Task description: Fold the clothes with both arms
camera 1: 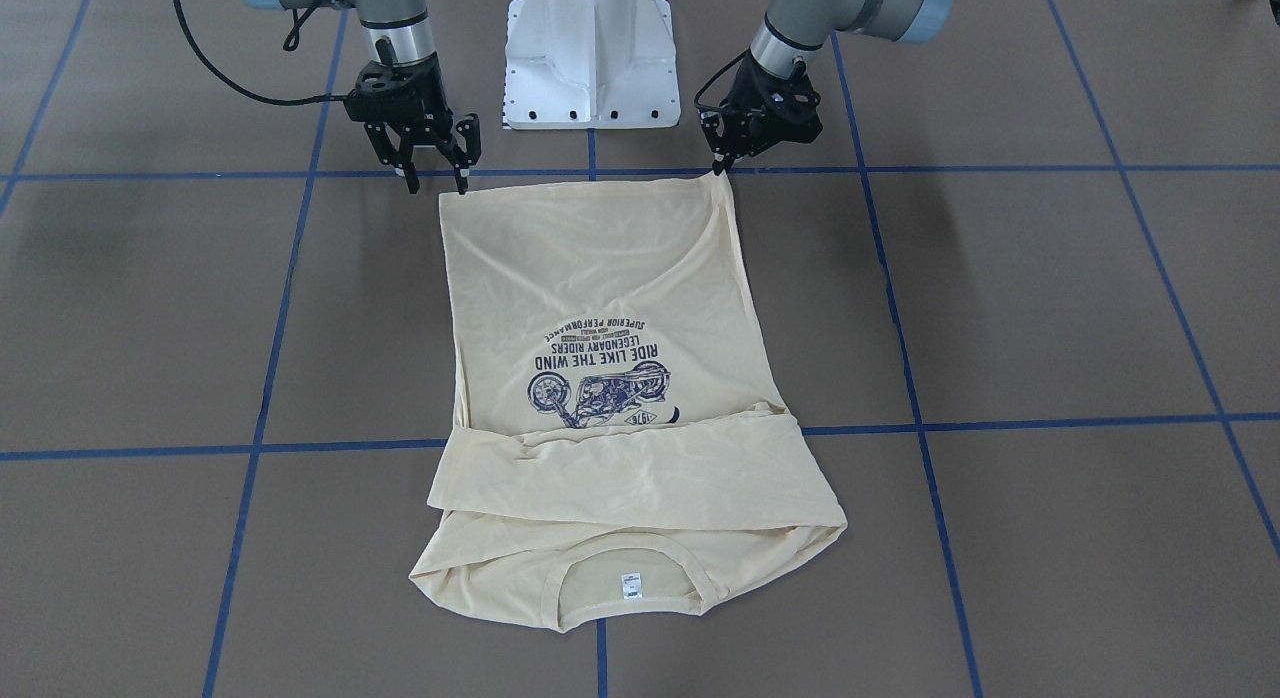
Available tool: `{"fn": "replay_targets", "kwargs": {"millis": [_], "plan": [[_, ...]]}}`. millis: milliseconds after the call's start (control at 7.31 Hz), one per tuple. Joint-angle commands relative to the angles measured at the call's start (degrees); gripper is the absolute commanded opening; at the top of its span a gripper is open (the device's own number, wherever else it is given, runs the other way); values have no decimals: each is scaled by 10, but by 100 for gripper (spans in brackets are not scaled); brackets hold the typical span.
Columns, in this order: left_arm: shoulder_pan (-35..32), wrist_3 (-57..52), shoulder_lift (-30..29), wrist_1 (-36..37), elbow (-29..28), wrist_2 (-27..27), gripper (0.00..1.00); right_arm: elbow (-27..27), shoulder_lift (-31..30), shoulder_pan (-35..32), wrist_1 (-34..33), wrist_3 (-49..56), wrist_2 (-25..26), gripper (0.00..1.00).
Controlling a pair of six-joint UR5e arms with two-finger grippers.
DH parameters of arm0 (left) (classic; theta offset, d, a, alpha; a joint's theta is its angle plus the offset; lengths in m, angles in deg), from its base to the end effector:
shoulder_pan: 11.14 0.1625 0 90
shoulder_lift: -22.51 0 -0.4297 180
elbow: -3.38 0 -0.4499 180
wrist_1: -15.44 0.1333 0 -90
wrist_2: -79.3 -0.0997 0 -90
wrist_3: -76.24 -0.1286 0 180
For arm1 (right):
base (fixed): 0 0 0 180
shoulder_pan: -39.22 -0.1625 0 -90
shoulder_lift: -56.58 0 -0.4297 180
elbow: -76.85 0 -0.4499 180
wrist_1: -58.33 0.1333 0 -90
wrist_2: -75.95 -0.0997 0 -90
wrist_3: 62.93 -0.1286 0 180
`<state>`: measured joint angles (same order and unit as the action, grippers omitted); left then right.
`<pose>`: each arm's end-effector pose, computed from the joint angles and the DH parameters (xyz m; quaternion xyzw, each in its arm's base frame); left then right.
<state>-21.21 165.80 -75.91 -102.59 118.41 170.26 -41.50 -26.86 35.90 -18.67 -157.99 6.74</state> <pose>0.5667 -0.2338 0.3134 0.0396 0.5096 -0.0679 0.8568 -0.5628 -0.2119 0.3385 0.1588 -0.4018 0.1387 0.8911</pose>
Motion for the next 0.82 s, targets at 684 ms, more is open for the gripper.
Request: {"fn": "replay_targets", "kwargs": {"millis": [684], "plan": [[0, 0, -1, 0, 0, 0, 0, 18, 4, 5, 0, 10, 0, 55]]}}
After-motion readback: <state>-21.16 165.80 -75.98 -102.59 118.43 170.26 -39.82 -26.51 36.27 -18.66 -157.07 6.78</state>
